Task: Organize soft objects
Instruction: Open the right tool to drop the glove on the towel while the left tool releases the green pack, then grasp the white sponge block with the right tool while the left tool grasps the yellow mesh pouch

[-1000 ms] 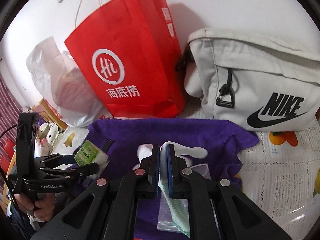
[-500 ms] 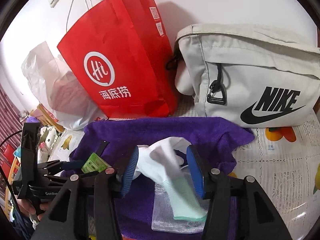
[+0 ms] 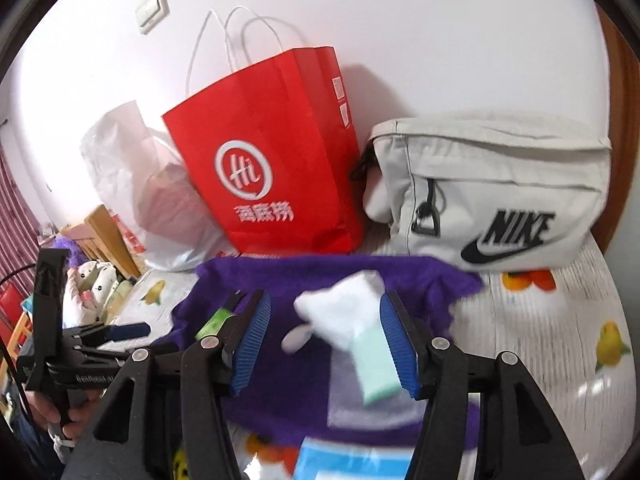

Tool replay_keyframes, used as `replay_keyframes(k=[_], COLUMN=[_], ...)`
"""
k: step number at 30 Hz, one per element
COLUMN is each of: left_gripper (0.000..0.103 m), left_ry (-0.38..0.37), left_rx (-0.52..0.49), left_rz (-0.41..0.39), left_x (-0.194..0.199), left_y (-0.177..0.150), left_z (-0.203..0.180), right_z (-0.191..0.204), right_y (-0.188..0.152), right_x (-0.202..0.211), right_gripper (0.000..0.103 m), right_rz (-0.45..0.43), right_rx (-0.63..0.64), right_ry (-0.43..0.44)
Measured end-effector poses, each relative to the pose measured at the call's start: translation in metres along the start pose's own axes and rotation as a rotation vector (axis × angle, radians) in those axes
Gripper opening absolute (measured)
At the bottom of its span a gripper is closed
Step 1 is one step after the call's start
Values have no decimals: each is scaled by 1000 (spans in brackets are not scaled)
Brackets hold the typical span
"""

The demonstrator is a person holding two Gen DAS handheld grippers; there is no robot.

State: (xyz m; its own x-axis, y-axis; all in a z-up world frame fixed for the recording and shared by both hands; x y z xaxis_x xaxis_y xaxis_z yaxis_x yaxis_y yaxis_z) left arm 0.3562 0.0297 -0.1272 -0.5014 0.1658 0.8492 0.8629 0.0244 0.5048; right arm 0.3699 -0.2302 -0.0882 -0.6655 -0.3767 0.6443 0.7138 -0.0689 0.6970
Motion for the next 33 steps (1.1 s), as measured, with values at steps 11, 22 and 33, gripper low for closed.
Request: replay_keyframes(k=[11,22,33], left_gripper=[83,83,83], left_ry=[-17,-40,-71], left_rx=[-13,-1,39], left_rz=[-18,3,25], left_x=[72,87,85], left_y=[-73,-138,-178], left_z=[-6,-9,3], right_z=[34,59,83], right_y=[-102,-207,-259], right_x=[89,124,101], right_gripper=[57,66,66], right_rz=[76,179,245], right_rx=[27,-1,41], right_ry=[-64,-66,-74])
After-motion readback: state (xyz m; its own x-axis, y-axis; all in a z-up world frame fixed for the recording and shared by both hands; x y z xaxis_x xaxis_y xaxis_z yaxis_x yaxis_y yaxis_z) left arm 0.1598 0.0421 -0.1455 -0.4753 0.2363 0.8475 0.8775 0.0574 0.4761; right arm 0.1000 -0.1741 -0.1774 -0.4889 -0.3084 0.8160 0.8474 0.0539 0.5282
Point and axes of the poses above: each gripper's, at about its wrist camera, not at the fingertips, and x roughly against the way its jaws point, z to its left, y to its top, the point moved 4 cm from there along -x, roughly the way its jaws point, and after that the axes turned 1 degree about -x, right-handed, at the moved point
